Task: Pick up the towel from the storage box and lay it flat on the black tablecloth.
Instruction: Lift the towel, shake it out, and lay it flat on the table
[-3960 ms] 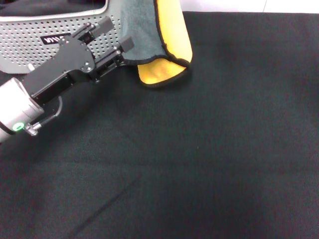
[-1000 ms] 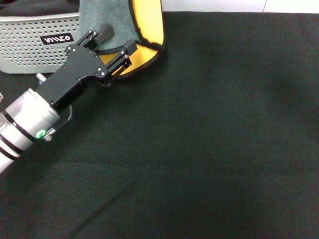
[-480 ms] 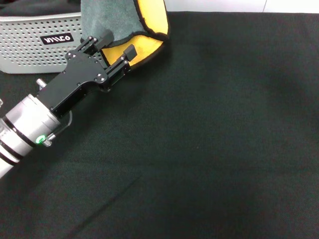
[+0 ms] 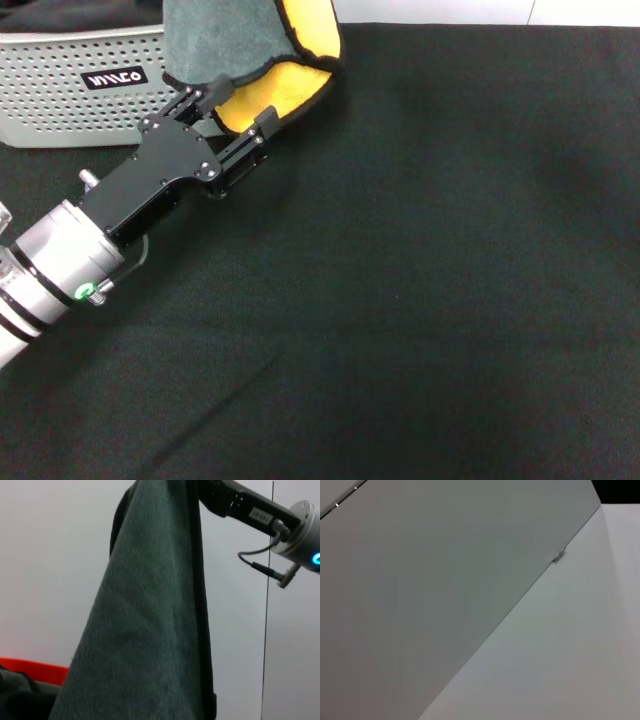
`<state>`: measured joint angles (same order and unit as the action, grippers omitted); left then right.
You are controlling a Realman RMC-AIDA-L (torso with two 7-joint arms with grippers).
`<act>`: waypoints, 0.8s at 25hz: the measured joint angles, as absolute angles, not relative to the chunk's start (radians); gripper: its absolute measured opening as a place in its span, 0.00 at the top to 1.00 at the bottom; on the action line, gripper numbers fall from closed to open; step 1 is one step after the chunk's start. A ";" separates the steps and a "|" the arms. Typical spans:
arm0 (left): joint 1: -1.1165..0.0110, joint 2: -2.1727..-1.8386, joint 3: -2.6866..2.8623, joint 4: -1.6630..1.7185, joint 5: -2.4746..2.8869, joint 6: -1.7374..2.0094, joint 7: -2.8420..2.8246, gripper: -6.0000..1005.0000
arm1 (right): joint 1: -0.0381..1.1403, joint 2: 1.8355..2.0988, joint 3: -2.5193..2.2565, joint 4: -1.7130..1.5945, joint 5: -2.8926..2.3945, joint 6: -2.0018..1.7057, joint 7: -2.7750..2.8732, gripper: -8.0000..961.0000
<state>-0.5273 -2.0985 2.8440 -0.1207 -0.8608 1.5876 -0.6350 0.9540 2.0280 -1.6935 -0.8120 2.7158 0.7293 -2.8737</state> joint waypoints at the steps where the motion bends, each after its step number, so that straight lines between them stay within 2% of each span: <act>1: -0.526 -2.099 2.844 -0.120 -0.854 1.588 -0.635 0.33 | 0.954 2.028 -1.693 -0.815 2.716 0.730 -2.874 0.98; 20: -0.537 -2.097 2.844 -0.083 -0.838 1.536 -0.618 0.33 | 0.985 2.028 -1.748 -0.822 2.728 0.733 -2.874 0.98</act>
<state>-0.5367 -2.0969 2.8440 -0.0827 -0.8379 1.5361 -0.6178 0.9852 2.0279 -1.7478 -0.8218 2.7283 0.7334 -2.8741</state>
